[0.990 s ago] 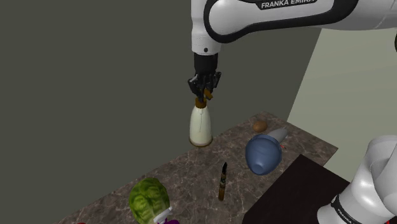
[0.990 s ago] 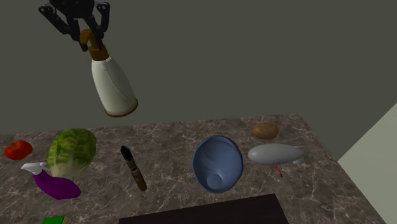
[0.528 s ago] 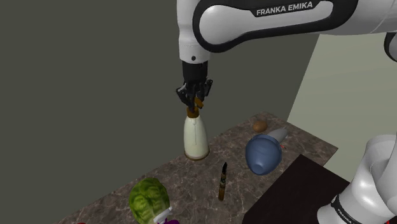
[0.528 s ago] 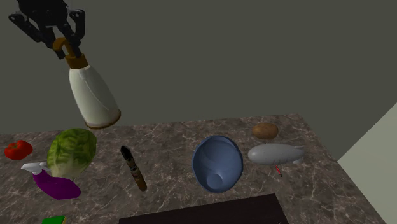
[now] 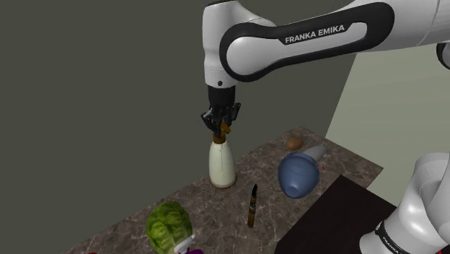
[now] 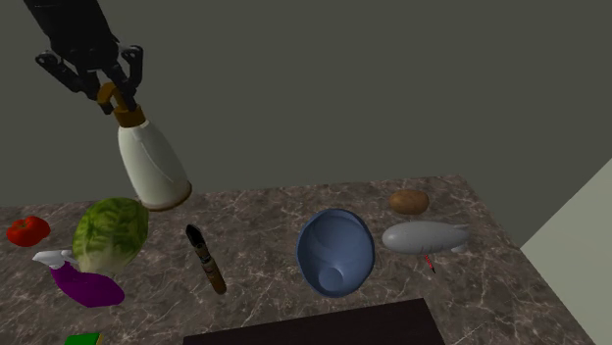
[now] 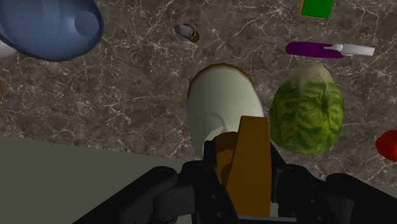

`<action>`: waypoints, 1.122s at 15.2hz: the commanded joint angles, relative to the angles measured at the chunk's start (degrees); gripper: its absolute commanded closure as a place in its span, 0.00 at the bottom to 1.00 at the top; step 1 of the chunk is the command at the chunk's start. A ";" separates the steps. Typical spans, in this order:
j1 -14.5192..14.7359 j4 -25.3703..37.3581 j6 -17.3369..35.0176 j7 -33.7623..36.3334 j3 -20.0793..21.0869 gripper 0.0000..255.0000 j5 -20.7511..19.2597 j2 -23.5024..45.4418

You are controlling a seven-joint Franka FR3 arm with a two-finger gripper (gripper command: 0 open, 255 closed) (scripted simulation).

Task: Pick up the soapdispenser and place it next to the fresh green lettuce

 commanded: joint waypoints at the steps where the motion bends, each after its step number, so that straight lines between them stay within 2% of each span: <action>1: 0.04 -1.35 1.58 0.11 0.03 1.00 -0.04 0.15; 17: 0.10 -10.88 13.44 0.57 0.01 1.00 -0.62 2.53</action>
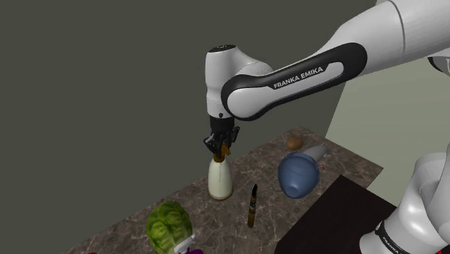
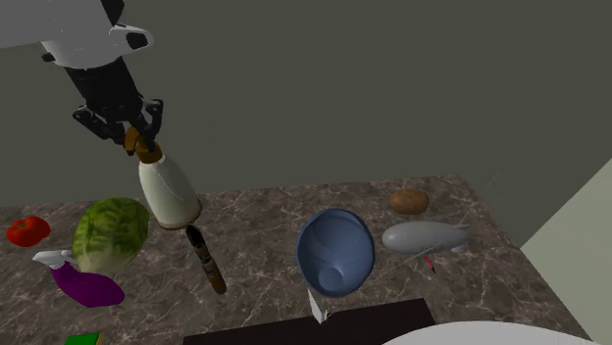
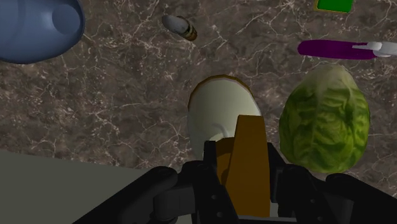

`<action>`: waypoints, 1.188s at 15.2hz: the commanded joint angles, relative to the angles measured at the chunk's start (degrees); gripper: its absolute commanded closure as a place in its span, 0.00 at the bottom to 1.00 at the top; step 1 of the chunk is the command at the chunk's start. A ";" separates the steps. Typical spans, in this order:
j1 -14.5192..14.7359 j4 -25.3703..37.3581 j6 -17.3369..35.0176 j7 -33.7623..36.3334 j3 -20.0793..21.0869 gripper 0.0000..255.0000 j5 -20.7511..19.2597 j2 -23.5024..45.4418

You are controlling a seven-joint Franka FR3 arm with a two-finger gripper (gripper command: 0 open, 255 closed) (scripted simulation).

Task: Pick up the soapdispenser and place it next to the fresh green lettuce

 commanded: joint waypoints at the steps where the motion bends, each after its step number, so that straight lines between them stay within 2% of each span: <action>1: 0.01 -1.01 1.62 0.07 -0.02 1.00 -0.14 0.55; 18: 0.26 -7.28 13.66 1.23 -0.28 1.00 -1.74 6.45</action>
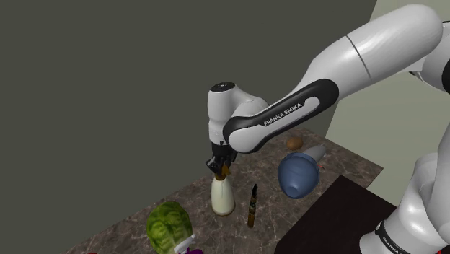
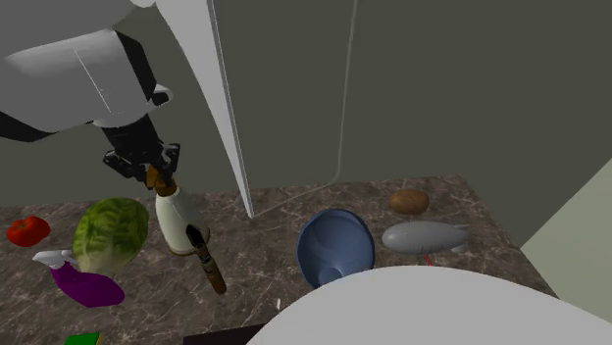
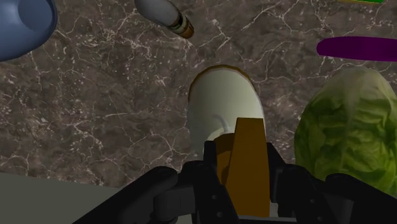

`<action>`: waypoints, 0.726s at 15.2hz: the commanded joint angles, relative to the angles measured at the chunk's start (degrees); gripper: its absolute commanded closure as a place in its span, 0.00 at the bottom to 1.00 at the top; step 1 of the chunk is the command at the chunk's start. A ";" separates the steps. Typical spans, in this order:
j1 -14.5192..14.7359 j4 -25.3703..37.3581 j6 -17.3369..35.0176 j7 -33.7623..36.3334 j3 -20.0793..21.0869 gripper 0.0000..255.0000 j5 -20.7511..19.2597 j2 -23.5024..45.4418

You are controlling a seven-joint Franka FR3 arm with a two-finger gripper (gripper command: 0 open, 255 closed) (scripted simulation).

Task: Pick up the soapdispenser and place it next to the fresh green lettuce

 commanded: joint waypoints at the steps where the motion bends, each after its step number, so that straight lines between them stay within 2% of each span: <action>1: -0.01 -0.59 1.43 0.07 -0.09 1.00 -0.22 0.79; 11: 0.35 -2.45 8.15 1.11 -0.60 1.00 -1.70 5.73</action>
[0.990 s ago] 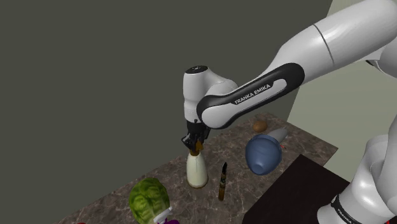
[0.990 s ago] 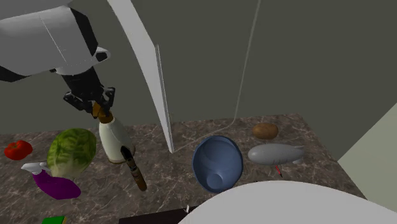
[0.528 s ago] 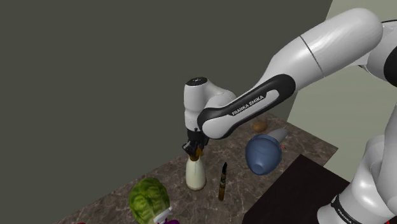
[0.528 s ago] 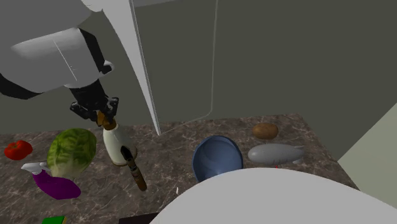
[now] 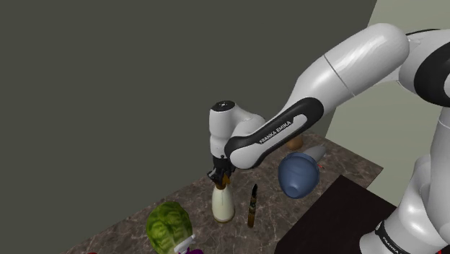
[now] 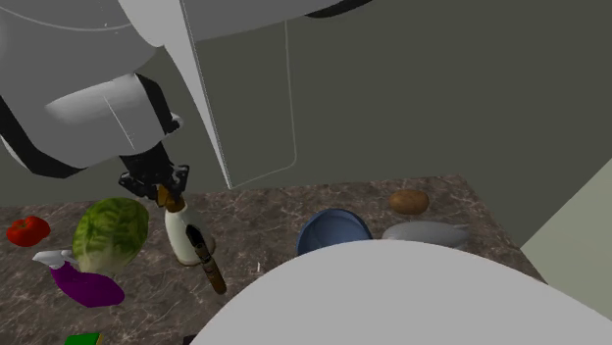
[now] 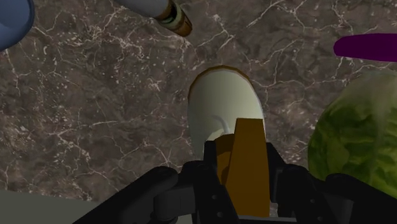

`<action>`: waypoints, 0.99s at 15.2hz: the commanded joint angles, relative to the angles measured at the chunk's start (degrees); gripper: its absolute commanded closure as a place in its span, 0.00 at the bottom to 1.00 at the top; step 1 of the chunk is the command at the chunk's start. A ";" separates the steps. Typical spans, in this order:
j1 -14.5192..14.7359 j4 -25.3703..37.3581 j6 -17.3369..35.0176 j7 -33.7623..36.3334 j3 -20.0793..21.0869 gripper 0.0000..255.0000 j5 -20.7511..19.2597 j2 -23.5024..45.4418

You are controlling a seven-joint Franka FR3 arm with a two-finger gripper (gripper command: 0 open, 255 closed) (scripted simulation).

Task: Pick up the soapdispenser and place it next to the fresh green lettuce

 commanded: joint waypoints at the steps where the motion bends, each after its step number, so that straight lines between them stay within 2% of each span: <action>1: 0.11 -0.18 1.32 0.26 -0.13 1.00 -0.34 1.09; 4: 0.28 -0.46 3.29 0.62 -0.37 1.00 -0.86 2.80; 11: 0.28 -0.46 3.29 0.62 -0.37 1.00 -0.86 2.80; 12: 0.28 -0.47 3.29 0.61 -0.38 0.00 -0.86 2.80; 15: 0.28 -0.50 3.31 0.62 -0.38 0.00 -0.86 2.80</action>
